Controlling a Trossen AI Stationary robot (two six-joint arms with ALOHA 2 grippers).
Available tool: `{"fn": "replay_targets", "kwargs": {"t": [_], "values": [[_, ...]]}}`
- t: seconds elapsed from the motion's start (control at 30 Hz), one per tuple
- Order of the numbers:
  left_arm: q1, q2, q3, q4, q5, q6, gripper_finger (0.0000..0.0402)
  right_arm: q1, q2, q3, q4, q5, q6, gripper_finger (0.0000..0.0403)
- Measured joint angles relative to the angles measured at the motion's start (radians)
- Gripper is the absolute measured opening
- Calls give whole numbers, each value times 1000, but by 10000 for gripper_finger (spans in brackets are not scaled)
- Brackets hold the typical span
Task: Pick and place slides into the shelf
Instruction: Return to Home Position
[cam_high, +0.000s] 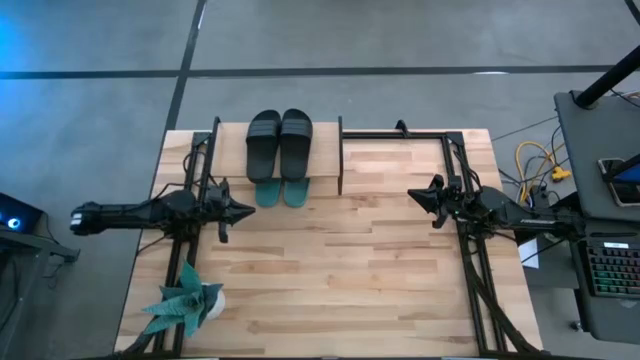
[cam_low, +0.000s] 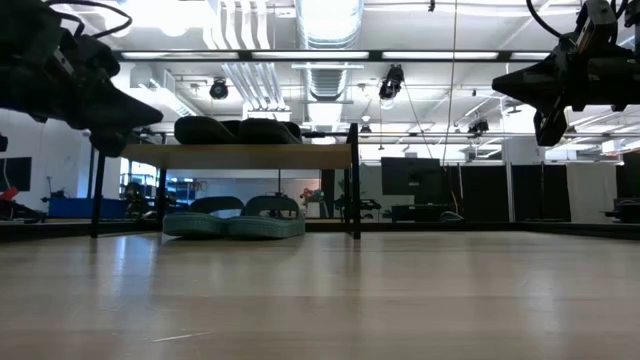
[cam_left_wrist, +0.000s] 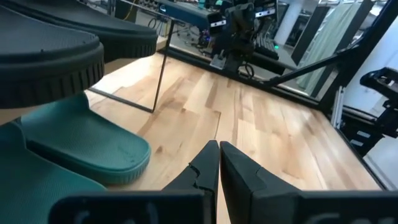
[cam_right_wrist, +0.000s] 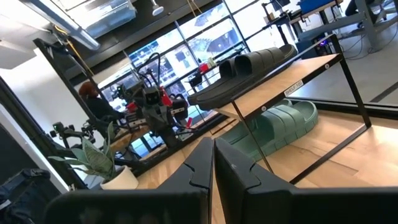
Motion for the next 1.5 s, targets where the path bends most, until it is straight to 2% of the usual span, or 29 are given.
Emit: {"fn": "replay_targets", "kwargs": {"t": [0.63,1.5], "values": [[0,78,0,9,0,0,0,0,0,0,0,0,0,9],[0,89,-9,52,0,0,0,0,23,1,1,0,0,9]]}}
